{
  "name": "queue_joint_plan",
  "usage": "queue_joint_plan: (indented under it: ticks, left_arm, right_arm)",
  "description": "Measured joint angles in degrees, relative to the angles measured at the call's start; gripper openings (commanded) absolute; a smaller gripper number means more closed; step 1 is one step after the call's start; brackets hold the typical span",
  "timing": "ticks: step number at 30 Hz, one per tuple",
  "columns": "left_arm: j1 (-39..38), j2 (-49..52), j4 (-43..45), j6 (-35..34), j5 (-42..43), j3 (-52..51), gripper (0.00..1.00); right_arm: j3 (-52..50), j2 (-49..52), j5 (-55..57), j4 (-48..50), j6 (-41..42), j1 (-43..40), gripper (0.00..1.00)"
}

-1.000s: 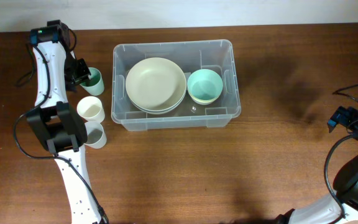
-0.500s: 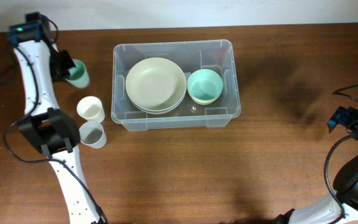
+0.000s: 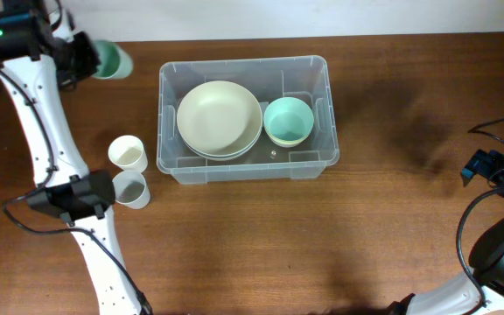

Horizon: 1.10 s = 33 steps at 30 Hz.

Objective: Pack container
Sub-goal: 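Lift the mint green cup and carry it over the container, then lower the mint green cup into the container front and release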

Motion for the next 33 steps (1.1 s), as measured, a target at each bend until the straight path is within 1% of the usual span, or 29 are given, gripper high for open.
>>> queue_joint_plan:
  ticks: [6, 9, 14, 18, 23, 28, 33]
  left_arm:
    - [-10.05, -5.81, 0.02, 3.74, 2.93, 0.0, 0.01]
    - [-16.9, -8.0, 0.02, 4.83, 3.78, -0.09, 0.01]
    - [-26.27, -9.25, 0.02, 5.92, 4.22, -1.05, 0.01]
    - [-31.65, -9.27, 0.02, 6.73, 3.8, -5.29, 0.01]
    - [-35.91, -9.27, 0.02, 7.39, 3.52, -14.45, 0.01]
    - [-37.88, -9.25, -0.02, 7.41, 2.89, -22.51, 0.01]
    - [-38.1, -9.25, 0.22, 7.43, 2.38, -25.62, 0.01]
  right_arm:
    - [0.0, 0.0, 0.0, 0.0, -0.02, 0.0, 0.99]
    - [0.0, -0.02, -0.02, 0.0, 0.0, 0.0, 0.99]
    - [0.0, 0.0, 0.0, 0.0, -0.02, 0.0, 0.99]
    - [0.0, 0.0, 0.0, 0.0, 0.0, 0.0, 0.99]
    - [0.0, 0.0, -0.02, 0.0, 0.0, 0.0, 0.99]
    - [0.0, 0.0, 0.0, 0.02, 0.02, 0.0, 0.99]
    - [0.0, 0.0, 0.0, 0.0, 0.0, 0.0, 0.99]
